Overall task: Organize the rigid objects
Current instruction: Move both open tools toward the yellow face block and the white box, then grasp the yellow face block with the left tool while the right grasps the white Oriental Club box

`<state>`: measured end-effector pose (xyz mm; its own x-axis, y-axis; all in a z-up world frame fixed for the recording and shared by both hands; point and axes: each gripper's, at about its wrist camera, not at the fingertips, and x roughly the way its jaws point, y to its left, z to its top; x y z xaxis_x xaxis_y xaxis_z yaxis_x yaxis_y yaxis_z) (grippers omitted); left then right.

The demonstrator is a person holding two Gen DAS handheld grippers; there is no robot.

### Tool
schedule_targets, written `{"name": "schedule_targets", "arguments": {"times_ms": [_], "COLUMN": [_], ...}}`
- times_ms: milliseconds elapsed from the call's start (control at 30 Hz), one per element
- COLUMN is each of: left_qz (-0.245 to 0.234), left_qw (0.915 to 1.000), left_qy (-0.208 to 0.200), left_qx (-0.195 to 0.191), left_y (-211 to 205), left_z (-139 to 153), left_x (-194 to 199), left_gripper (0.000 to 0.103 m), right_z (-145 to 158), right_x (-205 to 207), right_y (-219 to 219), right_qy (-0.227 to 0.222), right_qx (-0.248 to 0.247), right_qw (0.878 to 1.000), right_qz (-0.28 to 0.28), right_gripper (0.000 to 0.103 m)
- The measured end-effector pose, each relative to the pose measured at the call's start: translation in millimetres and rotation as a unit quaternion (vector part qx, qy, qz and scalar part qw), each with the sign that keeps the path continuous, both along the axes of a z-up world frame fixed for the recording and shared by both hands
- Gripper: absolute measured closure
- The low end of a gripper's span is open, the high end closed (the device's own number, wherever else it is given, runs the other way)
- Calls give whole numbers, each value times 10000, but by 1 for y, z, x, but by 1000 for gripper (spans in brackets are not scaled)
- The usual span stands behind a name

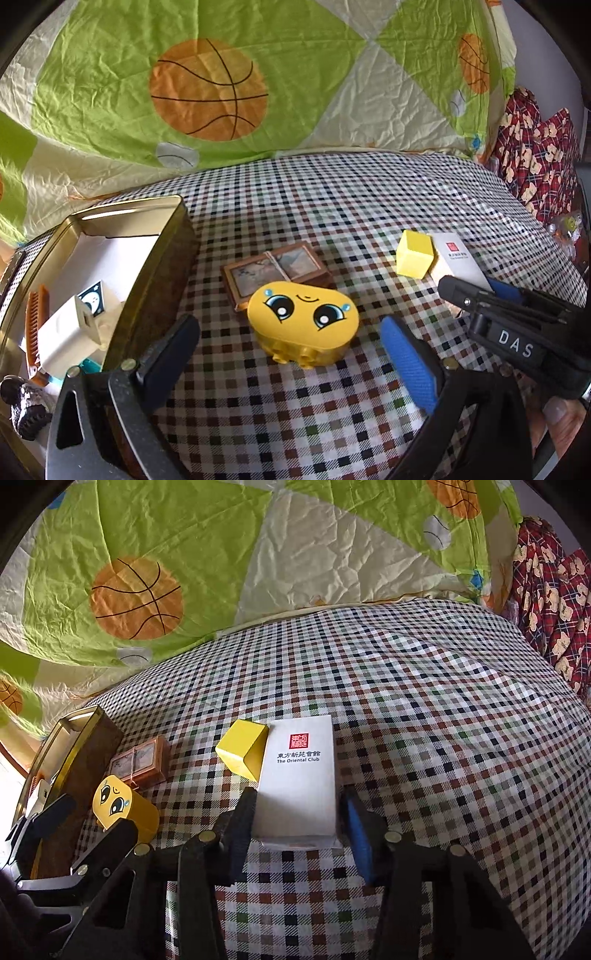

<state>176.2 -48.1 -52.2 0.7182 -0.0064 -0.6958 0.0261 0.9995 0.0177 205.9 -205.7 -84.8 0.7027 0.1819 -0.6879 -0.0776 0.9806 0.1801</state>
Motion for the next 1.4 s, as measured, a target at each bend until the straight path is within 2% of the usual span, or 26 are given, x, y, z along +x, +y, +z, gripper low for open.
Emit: {"name": "schedule_targets", "arguments": {"times_ms": [200, 300, 467, 500, 567, 700, 767, 967, 1233, 1400], "left_qz": [-107, -111, -206, -255, -274, -335, -379, -476, -206, 64], "left_qw": [9998, 9998, 9995, 9993, 9991, 9977, 9974, 9980, 9993, 9989], "left_qy": [150, 167, 225, 255, 321, 483, 469, 303, 13, -374], "left_qx": [124, 64, 64, 38, -48, -341, -401, -270, -305, -292], "left_y": [-8, -6, -8, -9, -7, 0, 1, -4, 5, 13], "left_z": [-4, -4, -7, -7, -9, -13, -13, -10, -2, 6], "left_x": [9, 10, 12, 13, 15, 17, 16, 10, 4, -7], "left_gripper": [3, 3, 3, 4, 10, 40, 40, 40, 40, 40], "right_z": [-1, 2, 1, 0, 0, 1, 3, 13, 22, 24], "right_x": [3, 9, 19, 21, 19, 17, 13, 1, -11, -13], "right_y": [3, 4, 12, 14, 16, 14, 13, 8, 14, 19], "right_qy": [42, -23, 39, 85, 59, 0, -99, -476, -871, -958], "right_qx": [-107, -292, -398, -442, -469, -348, -309, -184, -296, -274], "right_qw": [9999, 9995, 9991, 9989, 9986, 9990, 9992, 9985, 9956, 9943], "right_qz": [-14, -87, 127, 161, 218, 276, 248, 173, 197, 371], "right_gripper": [53, 44, 45, 53, 57, 59, 59, 59, 59, 59]}}
